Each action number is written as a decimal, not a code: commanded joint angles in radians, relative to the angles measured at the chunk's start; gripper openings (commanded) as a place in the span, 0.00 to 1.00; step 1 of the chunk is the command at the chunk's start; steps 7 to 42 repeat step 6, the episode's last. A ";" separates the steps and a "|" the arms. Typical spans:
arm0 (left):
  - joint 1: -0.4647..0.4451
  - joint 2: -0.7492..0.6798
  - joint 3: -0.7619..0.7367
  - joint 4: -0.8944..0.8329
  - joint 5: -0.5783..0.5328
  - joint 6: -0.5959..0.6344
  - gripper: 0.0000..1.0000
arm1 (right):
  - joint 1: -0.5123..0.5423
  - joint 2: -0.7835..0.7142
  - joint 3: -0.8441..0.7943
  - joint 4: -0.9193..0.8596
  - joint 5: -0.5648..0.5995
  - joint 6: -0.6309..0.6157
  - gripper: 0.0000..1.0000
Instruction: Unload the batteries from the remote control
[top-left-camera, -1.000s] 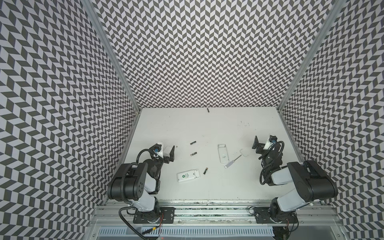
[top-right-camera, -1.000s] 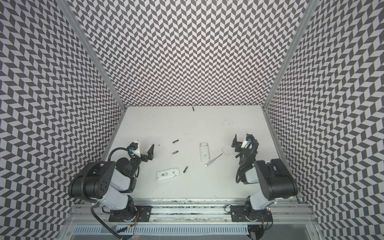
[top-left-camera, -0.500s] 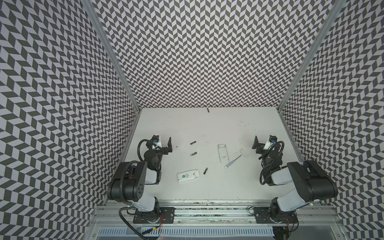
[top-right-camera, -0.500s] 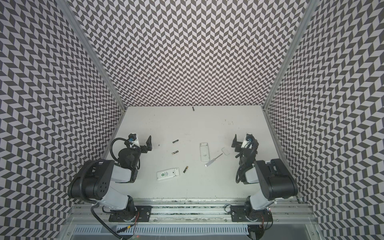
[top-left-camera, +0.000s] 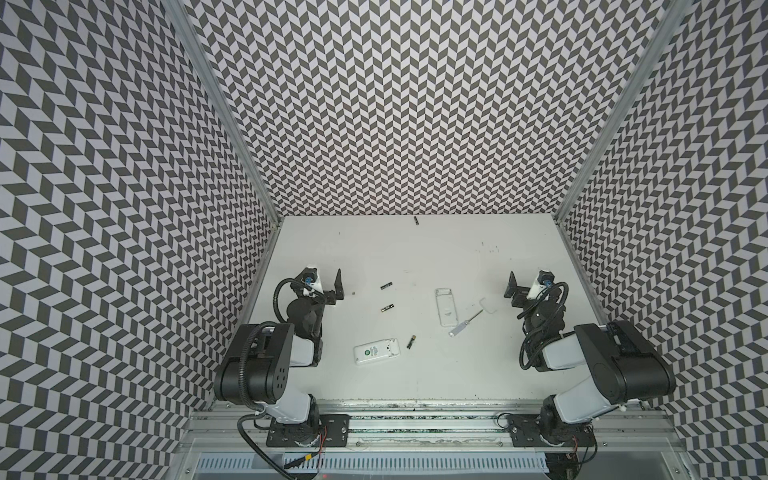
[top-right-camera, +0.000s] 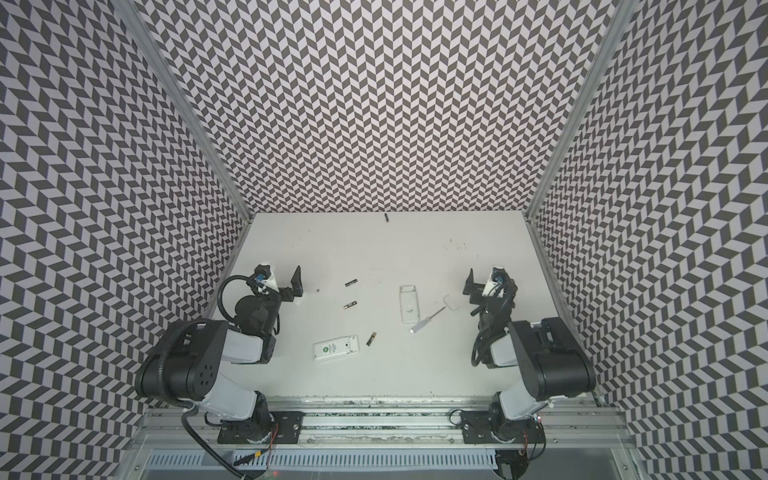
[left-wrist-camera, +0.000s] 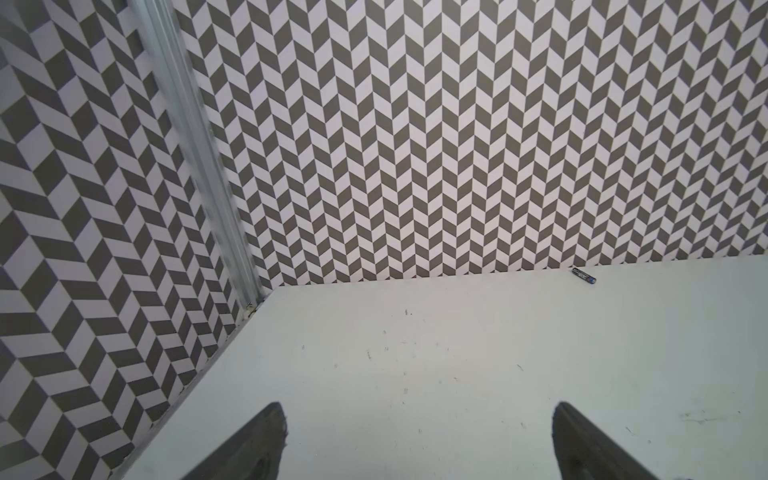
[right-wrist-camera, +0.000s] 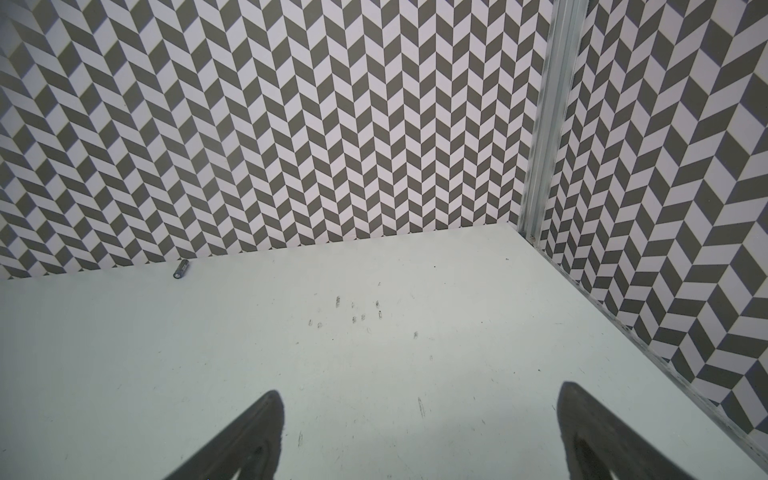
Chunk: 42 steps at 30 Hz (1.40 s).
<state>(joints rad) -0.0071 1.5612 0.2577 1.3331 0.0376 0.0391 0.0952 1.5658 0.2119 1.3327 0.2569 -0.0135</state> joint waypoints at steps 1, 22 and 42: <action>-0.005 -0.007 0.004 -0.092 -0.055 -0.031 1.00 | -0.001 0.011 -0.003 0.053 -0.004 0.010 0.99; -0.005 -0.020 -0.059 0.018 -0.004 -0.010 1.00 | -0.020 0.007 0.001 0.036 -0.049 0.018 0.99; -0.005 -0.020 -0.059 0.018 -0.004 -0.010 1.00 | -0.020 0.007 0.001 0.036 -0.049 0.018 0.99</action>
